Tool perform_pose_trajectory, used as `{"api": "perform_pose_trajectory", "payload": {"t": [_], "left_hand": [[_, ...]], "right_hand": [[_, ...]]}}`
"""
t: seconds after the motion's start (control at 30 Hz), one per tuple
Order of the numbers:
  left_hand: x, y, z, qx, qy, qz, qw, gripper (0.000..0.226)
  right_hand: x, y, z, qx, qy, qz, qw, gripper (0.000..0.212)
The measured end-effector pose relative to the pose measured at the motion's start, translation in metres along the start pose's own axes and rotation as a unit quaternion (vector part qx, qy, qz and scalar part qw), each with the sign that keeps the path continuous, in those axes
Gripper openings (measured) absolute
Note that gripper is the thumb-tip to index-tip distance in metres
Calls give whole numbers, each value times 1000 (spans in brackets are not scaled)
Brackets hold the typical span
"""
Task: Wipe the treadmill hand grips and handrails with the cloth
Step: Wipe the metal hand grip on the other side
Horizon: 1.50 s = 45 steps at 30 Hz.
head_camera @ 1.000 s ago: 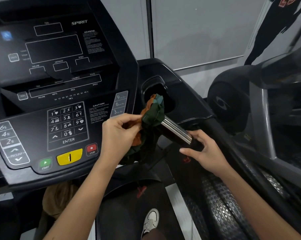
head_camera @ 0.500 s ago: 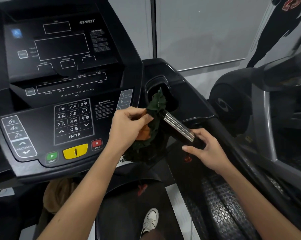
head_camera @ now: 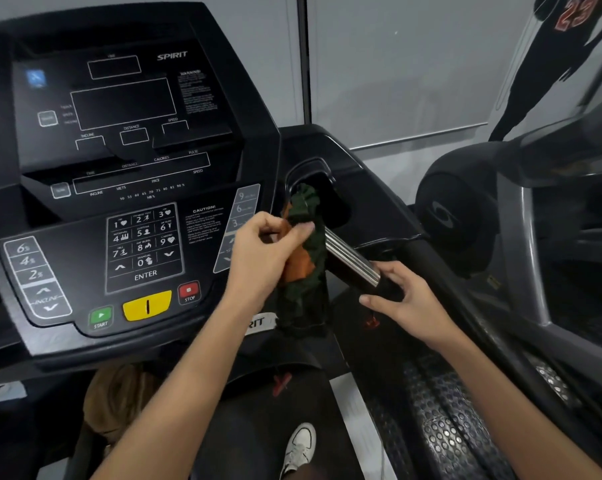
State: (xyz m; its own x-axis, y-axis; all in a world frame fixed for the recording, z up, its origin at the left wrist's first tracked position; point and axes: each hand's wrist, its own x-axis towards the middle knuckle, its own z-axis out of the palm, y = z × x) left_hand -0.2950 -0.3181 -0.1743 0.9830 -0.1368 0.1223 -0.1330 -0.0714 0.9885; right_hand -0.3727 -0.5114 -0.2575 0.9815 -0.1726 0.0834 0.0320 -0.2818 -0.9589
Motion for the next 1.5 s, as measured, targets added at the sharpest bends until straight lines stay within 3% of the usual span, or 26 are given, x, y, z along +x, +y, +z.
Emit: {"api": "perform_pose_trajectory", "payload": {"t": [0.07, 0.17, 0.27, 0.33, 0.4, 0.53, 0.67, 0.8, 0.87, 0.97, 1.07, 1.2, 1.27, 1.4, 1.5], "left_hand": [[-8, -10, 8, 69, 50, 66, 994, 32], [-24, -15, 27, 124, 120, 139, 975, 32], [-37, -18, 40, 113, 109, 192, 969, 7], [-42, -19, 47, 128, 63, 221, 965, 20], [-43, -17, 54, 138, -8, 213, 967, 33], [-39, -8, 59, 115, -86, 164, 976, 37], [-29, -3, 33, 157, 30, 260, 952, 27], [-13, -1, 5, 209, 73, 206, 953, 19], [-10, 0, 2, 212, 53, 179, 959, 19], [-9, 1, 3, 202, 44, 172, 963, 20], [-9, -1, 2, 204, 38, 163, 965, 21], [-9, -2, 1, 190, 29, 159, 969, 21], [-8, -4, 2, 179, 32, 156, 971, 20], [-9, -7, 3, 134, 35, 148, 979, 18], [-8, -7, 2, 123, 27, 141, 982, 18]], "right_hand": [[-1, 0, -6, 26, -30, -3, 999, 50], [-1, -3, -14, 85, -40, -3, 996, 45], [-4, -9, -19, 147, -31, -21, 988, 65], [-5, -14, -19, 141, -42, -30, 989, 69], [-2, -19, -14, 98, -41, -36, 994, 60], [6, -20, 0, 19, 66, -36, 997, 39], [8, -14, -6, -7, 117, -32, 993, 17], [10, -10, -24, -233, 117, 25, 965, 26], [19, -19, -18, -268, 104, -24, 957, 28], [35, -44, 11, -176, 93, -119, 973, 34], [47, -68, 33, -97, 40, -104, 989, 31], [47, -64, 32, -108, -59, -135, 983, 67], [45, -58, 26, -97, -56, -158, 981, 63], [38, -38, -2, -48, -41, -149, 987, 31], [23, -20, -29, -68, -28, -93, 993, 34]]}}
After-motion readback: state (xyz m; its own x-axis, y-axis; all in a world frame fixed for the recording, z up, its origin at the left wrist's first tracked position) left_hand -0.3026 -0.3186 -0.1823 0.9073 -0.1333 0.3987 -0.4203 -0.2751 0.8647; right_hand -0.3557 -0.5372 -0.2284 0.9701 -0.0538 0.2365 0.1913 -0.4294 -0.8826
